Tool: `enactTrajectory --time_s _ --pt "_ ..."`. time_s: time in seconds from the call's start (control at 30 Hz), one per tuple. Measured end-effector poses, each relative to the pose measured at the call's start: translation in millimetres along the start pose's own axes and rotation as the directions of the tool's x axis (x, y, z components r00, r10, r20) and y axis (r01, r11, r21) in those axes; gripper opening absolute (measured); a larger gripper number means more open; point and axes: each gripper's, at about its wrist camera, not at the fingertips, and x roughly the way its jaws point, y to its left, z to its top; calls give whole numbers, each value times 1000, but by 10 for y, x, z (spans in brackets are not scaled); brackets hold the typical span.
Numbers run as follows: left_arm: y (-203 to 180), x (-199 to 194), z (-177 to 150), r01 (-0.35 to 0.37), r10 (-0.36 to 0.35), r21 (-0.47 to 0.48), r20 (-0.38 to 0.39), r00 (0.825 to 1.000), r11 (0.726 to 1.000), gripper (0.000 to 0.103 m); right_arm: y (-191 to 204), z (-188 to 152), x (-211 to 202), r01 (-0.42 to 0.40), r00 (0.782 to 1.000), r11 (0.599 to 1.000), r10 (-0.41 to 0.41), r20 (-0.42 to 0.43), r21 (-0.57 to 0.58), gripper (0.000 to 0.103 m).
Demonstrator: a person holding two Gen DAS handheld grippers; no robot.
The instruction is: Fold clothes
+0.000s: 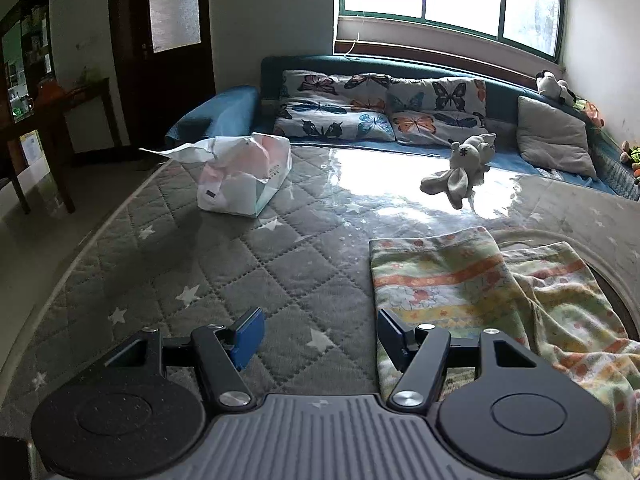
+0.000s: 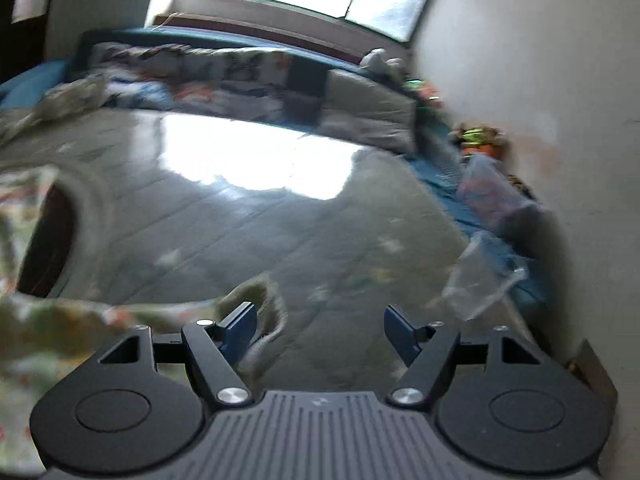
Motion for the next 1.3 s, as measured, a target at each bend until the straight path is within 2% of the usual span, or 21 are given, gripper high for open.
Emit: enactTrajectory --time_s 0.1,0.2,0.3,0.43,0.53,0.73,0.77,0.83,0.9,1.0,1.07,1.1,1.13,1.2,1.3 --pt "-34 112 42 11 -11 11 -10 1000 1000 62 -35 129 -55 -29 999 999 28 30 21 71" --pt "-69 225 83 23 -23 22 -21 1000 999 53 140 265 -101 -163 985 987 163 50 5 64" --pt "-103 337 125 35 -34 33 -31 999 999 51 412 401 -112 -320 946 947 320 52 -21 58" --pt "-154 491 173 56 -54 49 -47 997 997 48 830 588 -7 -480 877 877 481 17 -35 44" --pt "-189 630 197 68 -65 60 -57 996 996 49 1129 726 145 -545 839 838 544 -21 -32 35" --pt "-266 872 246 109 -103 80 -68 992 991 48 1515 895 507 -599 799 801 598 -63 13 34" --pt "-283 899 256 114 -109 86 -67 992 990 47 1575 926 562 -599 798 800 599 -67 18 34" --pt "-316 950 276 126 -120 99 -63 991 987 36 1691 976 664 -599 797 800 599 -76 22 34" --pt "-326 966 288 131 -126 113 -56 991 985 16 1791 1006 745 -600 796 800 599 -84 16 34" --pt "-342 989 306 139 -135 133 -45 990 981 7 1897 1023 805 -602 794 799 599 -99 3 31" --pt "-352 1003 318 143 -139 148 -37 990 979 3 1947 1025 821 -597 799 802 594 -91 -8 26" --pt "-360 999 321 134 -131 158 -29 991 978 2 1954 1026 825 -600 797 800 597 -89 -8 14" --pt "-367 996 324 124 -122 169 -21 992 978 2 1959 1027 829 -603 795 798 600 -87 -7 9" --pt "-381 991 331 104 -105 188 -5 994 977 2 1970 1030 799 -590 806 807 588 -69 -10 1" --pt "-394 1046 366 89 -90 190 -5 996 978 2 1906 1065 682 -531 847 847 532 17 -30 1"
